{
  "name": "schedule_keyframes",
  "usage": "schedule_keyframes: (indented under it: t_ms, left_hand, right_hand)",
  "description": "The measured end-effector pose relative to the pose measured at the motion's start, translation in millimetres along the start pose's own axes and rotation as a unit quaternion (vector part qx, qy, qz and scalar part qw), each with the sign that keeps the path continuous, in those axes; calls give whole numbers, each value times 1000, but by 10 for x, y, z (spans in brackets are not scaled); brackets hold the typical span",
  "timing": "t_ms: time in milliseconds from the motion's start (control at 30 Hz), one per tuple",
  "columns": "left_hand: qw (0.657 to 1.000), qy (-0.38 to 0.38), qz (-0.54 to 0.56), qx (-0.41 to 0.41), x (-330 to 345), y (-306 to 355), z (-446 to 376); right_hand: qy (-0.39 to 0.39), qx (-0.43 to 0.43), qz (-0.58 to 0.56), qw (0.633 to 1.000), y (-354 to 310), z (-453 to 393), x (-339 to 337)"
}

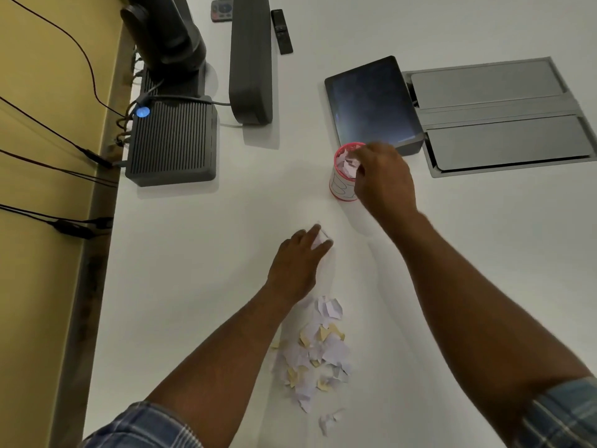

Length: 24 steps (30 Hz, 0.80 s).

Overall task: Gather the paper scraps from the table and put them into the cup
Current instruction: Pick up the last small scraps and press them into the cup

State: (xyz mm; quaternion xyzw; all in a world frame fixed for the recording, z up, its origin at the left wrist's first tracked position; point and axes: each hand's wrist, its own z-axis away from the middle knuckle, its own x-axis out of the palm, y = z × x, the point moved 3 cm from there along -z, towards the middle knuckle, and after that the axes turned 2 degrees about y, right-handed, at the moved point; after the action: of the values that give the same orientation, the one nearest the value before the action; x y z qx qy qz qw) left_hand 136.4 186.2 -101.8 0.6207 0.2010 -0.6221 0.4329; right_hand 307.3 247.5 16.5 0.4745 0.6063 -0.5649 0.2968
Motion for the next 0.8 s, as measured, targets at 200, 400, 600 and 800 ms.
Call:
schedule_keyframes:
  t_ms: [200,400,600,800]
  left_hand:
    - [999,36,24,19,28,-14,286]
    - [993,111,46,9,32,-136,881]
    - [992,74,97,-23,144,-148,1534]
    - [950,115,261,-125,153,-151,2053]
  right_hand:
    - [-4,45,-73,996,197,1056,368]
    - [-178,69,-53,980,272,1862,705]
    - [-246,-43,-4,968,-32,2343,778]
    - [-264,-20,-78,961,38,2557,573]
